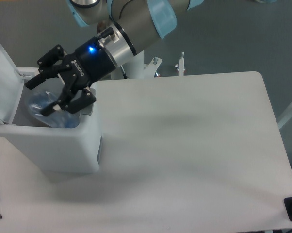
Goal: Place the trash in the trash can
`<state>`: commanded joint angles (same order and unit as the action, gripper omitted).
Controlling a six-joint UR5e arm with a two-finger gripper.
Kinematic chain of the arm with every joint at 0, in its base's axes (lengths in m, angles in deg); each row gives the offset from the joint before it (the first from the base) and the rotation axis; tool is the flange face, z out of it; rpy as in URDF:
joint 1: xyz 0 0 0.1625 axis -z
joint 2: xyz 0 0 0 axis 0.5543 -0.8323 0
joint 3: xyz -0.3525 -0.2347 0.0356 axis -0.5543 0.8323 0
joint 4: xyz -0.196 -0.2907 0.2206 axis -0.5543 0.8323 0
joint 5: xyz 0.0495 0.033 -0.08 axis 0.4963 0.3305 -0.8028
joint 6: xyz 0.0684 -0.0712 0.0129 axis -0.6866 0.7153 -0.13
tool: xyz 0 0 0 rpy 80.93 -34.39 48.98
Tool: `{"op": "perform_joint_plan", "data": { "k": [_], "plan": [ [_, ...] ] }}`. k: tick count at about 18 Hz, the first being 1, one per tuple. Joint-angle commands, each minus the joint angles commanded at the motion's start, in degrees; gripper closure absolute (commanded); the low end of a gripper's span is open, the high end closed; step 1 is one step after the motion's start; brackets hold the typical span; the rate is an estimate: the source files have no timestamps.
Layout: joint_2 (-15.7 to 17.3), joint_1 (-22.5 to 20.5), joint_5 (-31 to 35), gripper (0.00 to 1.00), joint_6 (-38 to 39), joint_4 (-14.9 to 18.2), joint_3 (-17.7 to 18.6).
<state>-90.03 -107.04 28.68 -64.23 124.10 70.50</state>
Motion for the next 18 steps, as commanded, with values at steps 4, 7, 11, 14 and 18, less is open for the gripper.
{"op": "perform_joint_plan", "data": {
  "k": [4,7,11,14,18],
  "plan": [
    [0.2,-2.9,0.0,0.00,0.1,0.0,0.2],
    [-1.4,-5.2,0.1,0.00,0.2,0.2,-2.4],
    [-6.0,-8.6,0.4,0.00,0.5,0.3,-9.2],
    [-13.4,-9.7,7.1,0.00,1.5,0.8,-14.5],
    [-17.1,-12.0,27.0,0.00,3.8,1.1,-17.0]
  ]
}}
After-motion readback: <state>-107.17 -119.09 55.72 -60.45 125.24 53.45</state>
